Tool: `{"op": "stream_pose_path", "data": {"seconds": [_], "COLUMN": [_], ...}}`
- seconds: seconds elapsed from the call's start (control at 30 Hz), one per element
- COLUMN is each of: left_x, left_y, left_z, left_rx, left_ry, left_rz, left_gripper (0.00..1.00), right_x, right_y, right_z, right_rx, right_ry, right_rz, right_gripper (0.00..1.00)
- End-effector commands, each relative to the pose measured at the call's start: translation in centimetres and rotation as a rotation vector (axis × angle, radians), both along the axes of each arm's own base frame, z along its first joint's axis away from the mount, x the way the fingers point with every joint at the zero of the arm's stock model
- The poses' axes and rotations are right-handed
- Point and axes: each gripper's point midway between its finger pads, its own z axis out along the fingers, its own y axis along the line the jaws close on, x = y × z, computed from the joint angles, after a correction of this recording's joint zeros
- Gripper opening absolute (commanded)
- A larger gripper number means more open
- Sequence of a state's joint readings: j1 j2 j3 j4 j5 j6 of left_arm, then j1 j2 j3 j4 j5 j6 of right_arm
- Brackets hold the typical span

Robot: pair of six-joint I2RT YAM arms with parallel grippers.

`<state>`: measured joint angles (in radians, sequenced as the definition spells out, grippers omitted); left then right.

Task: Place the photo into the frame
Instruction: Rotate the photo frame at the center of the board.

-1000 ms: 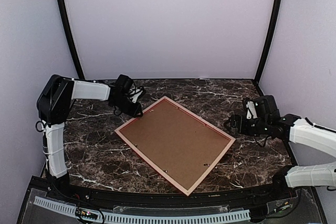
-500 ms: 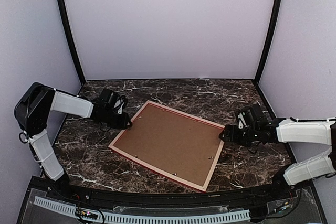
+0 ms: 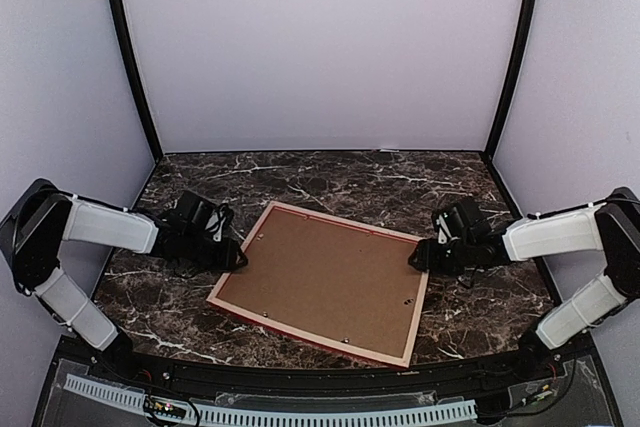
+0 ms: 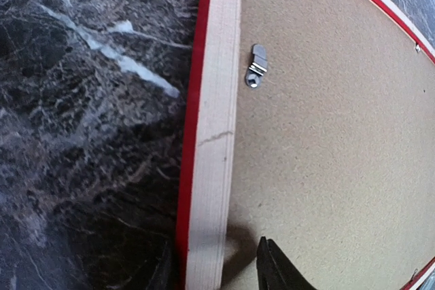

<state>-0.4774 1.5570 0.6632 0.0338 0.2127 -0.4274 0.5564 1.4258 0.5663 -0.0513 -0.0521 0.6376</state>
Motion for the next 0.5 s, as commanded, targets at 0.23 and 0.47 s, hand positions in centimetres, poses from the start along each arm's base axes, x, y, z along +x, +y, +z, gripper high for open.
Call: {"op": "stream_pose_path", "data": {"seconds": [0.23, 0.47], "left_x": [-9.5, -10.4], "left_y": [-2.4, -1.1], "left_z": [-1.4, -0.4], "left_rx": [0.079, 0.084], "left_ry": [0.172, 0.108], "left_rz": [-0.121, -0.089], "left_gripper": [0.45, 0.57], "right_x": [4.7, 5.9], "right_y": [1.6, 0.5], "right_z": [1.1, 0.8], "right_rx": [-0.097, -0.182], "right_ry": [-0.082, -0.073], "right_rz": [0.108, 0.122], "right_gripper": [0.64, 0.80]}}
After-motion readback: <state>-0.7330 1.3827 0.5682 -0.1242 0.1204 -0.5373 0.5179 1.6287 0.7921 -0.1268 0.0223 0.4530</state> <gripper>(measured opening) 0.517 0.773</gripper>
